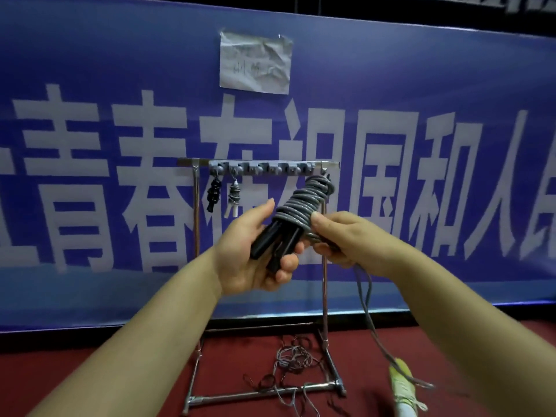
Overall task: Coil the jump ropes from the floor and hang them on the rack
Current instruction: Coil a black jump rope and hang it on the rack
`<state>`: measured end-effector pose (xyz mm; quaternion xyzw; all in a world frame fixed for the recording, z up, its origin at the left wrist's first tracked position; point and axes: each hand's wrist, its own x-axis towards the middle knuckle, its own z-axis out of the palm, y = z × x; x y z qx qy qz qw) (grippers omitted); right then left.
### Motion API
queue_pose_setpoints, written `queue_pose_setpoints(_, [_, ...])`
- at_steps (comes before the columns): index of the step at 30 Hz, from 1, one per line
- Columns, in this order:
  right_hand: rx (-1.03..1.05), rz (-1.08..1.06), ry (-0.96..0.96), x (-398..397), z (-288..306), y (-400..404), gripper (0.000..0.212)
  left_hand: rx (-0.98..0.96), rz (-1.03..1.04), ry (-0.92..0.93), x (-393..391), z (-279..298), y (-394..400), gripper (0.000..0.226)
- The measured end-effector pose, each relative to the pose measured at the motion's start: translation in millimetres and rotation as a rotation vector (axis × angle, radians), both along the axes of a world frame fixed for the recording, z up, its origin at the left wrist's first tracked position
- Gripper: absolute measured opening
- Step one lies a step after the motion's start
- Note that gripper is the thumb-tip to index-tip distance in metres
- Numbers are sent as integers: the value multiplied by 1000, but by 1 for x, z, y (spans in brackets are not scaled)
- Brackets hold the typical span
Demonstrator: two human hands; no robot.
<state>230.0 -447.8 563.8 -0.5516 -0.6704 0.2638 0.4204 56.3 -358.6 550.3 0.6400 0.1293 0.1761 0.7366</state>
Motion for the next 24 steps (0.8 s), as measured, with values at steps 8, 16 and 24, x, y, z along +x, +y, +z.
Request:
queue_pose_setpoints(8, [95, -355, -144, -7, 4, -1, 39, 634, 386, 102, -8, 12, -6, 64])
queue_pose_setpoints(16, [60, -218, 192, -19, 11, -6, 41, 977, 670, 118, -1, 7, -11, 23])
queue_pose_setpoints(24, [300, -256, 337, -29, -2, -13, 19, 941, 619, 131, 3, 15, -26, 33])
